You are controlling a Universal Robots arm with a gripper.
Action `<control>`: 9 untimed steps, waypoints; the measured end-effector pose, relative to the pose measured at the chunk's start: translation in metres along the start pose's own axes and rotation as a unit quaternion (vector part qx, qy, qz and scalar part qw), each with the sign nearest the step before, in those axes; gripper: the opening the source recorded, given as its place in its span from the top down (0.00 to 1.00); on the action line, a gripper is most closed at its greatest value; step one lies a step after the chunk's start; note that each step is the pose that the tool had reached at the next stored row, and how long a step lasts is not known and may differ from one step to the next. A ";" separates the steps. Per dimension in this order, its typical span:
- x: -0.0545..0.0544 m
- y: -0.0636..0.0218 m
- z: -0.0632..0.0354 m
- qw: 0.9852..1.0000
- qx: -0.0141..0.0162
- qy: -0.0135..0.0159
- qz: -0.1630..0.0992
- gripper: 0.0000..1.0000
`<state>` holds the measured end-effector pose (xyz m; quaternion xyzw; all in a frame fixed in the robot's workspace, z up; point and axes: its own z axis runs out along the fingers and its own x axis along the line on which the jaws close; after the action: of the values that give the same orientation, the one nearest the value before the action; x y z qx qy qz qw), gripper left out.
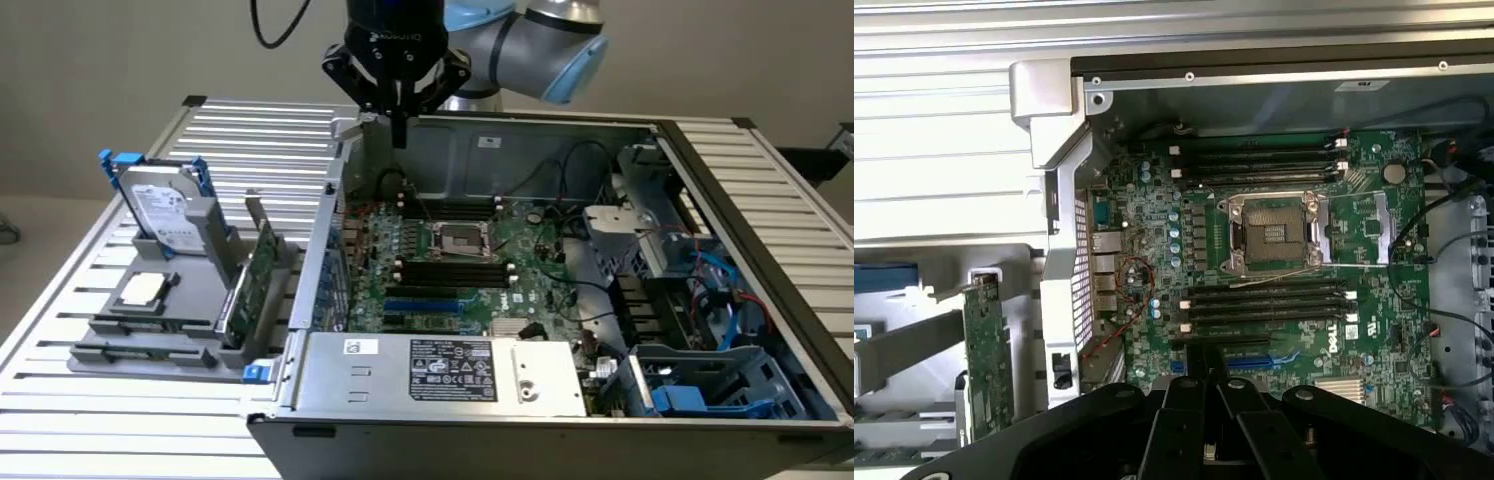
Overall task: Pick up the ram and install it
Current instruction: 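Reach for the ram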
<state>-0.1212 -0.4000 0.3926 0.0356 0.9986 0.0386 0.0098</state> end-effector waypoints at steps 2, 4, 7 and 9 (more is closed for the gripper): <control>0.001 -0.0002 -0.0001 1.000 0.000 0.001 0.000 0.89; 0.009 -0.0007 -0.0002 1.000 -0.001 0.002 0.000 0.89; 0.022 -0.0017 -0.0005 1.000 -0.001 0.002 0.000 0.89; 0.032 -0.0024 -0.0006 1.000 -0.002 0.002 0.000 0.89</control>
<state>-0.1528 -0.4002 0.3925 0.0357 0.9985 0.0404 0.0082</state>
